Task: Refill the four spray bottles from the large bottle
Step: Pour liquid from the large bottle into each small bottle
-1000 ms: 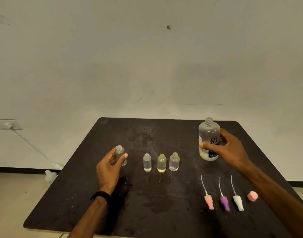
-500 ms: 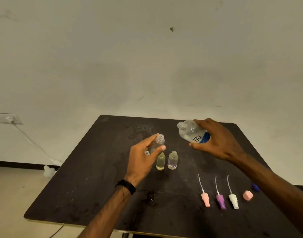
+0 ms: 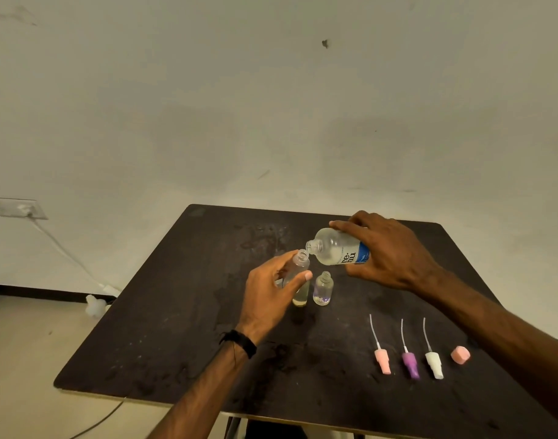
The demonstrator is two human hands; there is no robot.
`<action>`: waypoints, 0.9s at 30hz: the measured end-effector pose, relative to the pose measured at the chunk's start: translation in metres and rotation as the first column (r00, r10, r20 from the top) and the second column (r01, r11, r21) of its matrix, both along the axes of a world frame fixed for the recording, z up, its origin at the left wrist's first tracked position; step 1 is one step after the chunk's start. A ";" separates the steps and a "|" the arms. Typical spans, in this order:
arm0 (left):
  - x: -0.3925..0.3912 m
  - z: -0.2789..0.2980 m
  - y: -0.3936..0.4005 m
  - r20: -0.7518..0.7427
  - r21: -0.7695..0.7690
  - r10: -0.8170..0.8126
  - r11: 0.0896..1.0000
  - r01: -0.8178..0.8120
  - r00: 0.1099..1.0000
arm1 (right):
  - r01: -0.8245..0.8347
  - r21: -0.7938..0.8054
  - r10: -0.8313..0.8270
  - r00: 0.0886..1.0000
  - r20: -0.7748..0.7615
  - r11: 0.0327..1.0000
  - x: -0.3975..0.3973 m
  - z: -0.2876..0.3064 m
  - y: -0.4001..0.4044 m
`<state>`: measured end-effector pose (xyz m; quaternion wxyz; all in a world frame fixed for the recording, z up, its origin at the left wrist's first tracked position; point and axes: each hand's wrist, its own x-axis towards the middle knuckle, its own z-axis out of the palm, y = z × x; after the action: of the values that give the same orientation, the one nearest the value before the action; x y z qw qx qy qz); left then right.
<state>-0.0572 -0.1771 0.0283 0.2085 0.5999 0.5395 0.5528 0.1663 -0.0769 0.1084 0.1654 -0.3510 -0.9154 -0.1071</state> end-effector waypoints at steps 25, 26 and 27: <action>-0.005 -0.011 -0.004 0.038 -0.031 0.011 0.999 -0.010 0.999 | 0.019 0.096 -0.035 0.986 0.163 0.995 -0.008 0.009 -0.007; -0.005 -0.011 -0.004 0.035 -0.030 0.011 1.000 -0.010 0.999 | 0.017 0.096 -0.033 0.986 0.162 0.995 -0.008 0.009 -0.007; -0.005 -0.011 -0.004 0.030 -0.029 0.013 1.000 -0.012 0.999 | 0.016 0.095 -0.031 0.986 0.161 0.995 -0.008 0.009 -0.006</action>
<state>-0.0618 -0.1811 0.0173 0.2218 0.5851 0.5477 0.5554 0.1581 -0.0833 0.1172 0.1054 -0.3440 -0.9155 -0.1800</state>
